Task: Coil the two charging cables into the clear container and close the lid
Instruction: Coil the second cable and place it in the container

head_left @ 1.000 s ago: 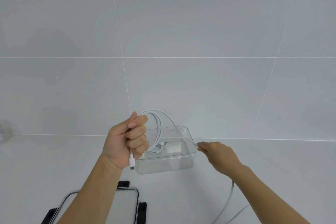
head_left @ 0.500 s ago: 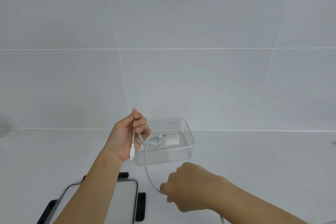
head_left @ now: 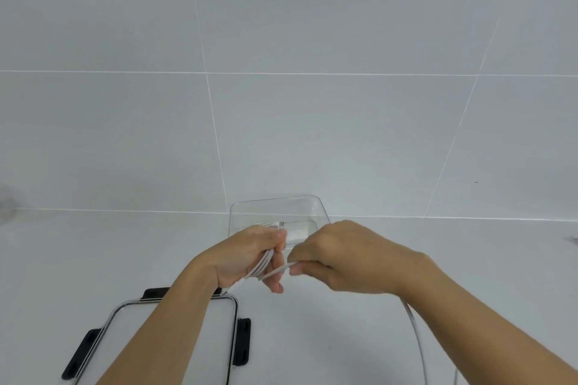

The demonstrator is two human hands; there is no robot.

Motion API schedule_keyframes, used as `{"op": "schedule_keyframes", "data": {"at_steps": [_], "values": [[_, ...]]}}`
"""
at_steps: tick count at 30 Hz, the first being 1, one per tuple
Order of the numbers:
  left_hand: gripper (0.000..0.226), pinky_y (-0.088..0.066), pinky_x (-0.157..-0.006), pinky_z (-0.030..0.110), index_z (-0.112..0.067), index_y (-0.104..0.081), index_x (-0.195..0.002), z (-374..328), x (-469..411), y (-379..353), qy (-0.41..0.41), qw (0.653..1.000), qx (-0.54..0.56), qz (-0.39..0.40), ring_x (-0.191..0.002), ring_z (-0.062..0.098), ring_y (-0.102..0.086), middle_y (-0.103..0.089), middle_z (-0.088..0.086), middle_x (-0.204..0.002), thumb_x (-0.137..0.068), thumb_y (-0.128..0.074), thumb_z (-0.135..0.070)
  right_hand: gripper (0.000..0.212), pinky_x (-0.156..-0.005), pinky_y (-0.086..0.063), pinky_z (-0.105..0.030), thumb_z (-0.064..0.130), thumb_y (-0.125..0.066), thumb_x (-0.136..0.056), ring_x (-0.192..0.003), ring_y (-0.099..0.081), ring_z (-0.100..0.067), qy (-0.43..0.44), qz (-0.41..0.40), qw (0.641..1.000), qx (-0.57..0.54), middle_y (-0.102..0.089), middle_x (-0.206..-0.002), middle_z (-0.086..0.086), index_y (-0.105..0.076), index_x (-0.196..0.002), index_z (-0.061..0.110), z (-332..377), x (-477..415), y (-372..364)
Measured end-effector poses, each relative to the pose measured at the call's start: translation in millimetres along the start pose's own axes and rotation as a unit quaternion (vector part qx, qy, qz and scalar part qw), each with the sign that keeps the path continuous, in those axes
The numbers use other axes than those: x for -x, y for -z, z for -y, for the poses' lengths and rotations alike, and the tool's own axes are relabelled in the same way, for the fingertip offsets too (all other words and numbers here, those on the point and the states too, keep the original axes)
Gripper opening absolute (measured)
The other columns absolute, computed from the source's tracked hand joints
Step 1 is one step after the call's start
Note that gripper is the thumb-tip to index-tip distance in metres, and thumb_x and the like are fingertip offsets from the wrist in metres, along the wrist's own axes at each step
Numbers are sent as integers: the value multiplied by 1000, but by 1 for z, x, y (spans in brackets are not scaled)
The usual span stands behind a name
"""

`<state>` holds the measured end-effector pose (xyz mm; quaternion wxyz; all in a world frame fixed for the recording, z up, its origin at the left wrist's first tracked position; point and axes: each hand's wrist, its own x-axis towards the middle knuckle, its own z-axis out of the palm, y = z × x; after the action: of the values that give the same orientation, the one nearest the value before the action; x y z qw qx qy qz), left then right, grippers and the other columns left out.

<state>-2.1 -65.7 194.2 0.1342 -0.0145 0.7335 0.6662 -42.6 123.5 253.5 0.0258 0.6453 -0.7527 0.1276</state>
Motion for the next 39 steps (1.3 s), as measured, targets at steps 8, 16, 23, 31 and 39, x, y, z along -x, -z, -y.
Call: {"op": "schedule_keyframes", "data": {"at_steps": [8, 16, 23, 31, 39], "values": [[38, -20, -40, 19, -10, -50, -74, -6, -2, -12, 4, 998, 41, 55, -35, 7, -20, -35, -5, -41, -95, -33, -37, 26, -61, -37, -27, 35, -51, -93, -63, -45, -14, -136, -17, 990, -42, -56, -69, 4, -67, -94, 14, -48, -5, -10], [30, -22, -34, 14, -19, -52, -59, 0, 4, 17, -54, 976, 207, 36, -35, 6, -27, -29, -11, -40, -85, -58, -32, 20, -68, -41, -25, 30, -63, -86, -80, -56, -17, -311, 84, 945, -54, -53, -83, 9, -62, -104, 21, -97, 12, -15], [34, -20, -28, 18, -15, -57, -59, -2, 5, 47, -90, 922, 376, -7, -37, 8, -11, -15, -8, -47, -54, -87, -28, 56, -96, -26, -35, 52, -53, -86, -117, -49, -20, -357, 6, 889, 285, -57, -123, 1, -45, -130, 18, -140, 42, -25], [33, -23, -27, 16, -14, -58, -60, -13, -10, 38, -97, 919, 381, 19, -36, 7, -12, -16, -8, -47, -56, -87, -28, 72, -109, -10, -23, 41, -63, -84, -129, -23, -1, -271, -107, 938, -188, -28, -142, 21, -22, -142, 37, -102, 14, -42], [41, -30, -49, 26, -2, -56, -93, -27, -19, 43, -146, 848, 487, 152, -52, 15, -33, -36, 2, -61, -102, -26, -29, 42, -91, -41, -28, 25, -58, -87, -89, -65, -16, -219, -154, 765, -586, -72, -81, 0, -45, -127, 24, -59, -22, -66]]}}
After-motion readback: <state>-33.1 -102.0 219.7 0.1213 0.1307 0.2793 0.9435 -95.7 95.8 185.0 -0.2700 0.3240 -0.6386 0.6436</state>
